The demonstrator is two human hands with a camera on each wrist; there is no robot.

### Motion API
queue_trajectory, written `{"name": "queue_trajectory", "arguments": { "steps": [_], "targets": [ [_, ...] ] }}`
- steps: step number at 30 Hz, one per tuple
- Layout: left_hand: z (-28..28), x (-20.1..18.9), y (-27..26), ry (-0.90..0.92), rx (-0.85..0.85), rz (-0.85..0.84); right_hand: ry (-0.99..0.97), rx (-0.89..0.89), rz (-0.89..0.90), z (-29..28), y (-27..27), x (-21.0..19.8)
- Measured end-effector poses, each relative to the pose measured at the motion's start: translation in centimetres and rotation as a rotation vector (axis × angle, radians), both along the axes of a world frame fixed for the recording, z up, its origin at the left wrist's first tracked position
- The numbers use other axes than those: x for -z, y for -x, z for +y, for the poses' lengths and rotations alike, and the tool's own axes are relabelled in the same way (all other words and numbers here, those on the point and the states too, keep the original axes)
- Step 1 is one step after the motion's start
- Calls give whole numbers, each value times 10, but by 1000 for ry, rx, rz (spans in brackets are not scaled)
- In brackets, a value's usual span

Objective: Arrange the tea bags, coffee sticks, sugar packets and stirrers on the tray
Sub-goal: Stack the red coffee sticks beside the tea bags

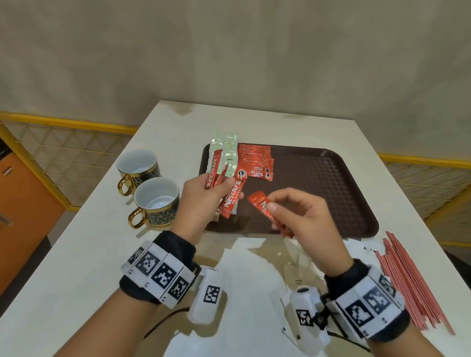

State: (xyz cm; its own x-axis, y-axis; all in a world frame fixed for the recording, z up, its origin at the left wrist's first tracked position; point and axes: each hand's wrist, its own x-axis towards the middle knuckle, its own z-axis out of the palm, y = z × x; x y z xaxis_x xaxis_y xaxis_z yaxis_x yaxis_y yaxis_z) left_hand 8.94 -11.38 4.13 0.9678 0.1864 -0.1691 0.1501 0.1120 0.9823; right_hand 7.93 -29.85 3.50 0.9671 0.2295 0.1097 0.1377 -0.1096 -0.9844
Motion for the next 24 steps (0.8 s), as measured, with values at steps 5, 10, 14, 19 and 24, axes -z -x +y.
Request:
{"name": "queue_trajectory", "arguments": {
  "steps": [5, 10, 14, 19, 24],
  "targets": [
    [0, -1, -3, -199, 226, -17, -24, -14, 64, -5, -19, -19],
    [-1, -1, -5, -249, 312, -61, 44, 24, 72, 3, -25, -16],
    [2, 5, -1, -260, 258, -78, -9, 161, 60, -8, -32, -12],
    [3, 0, -9, -349, 252, -106, 64, 8, 37, -14, -36, -18],
    [9, -12, -19, -442, 320, -168, 221, -172, -1, -13, -38, -22]
  ]
}}
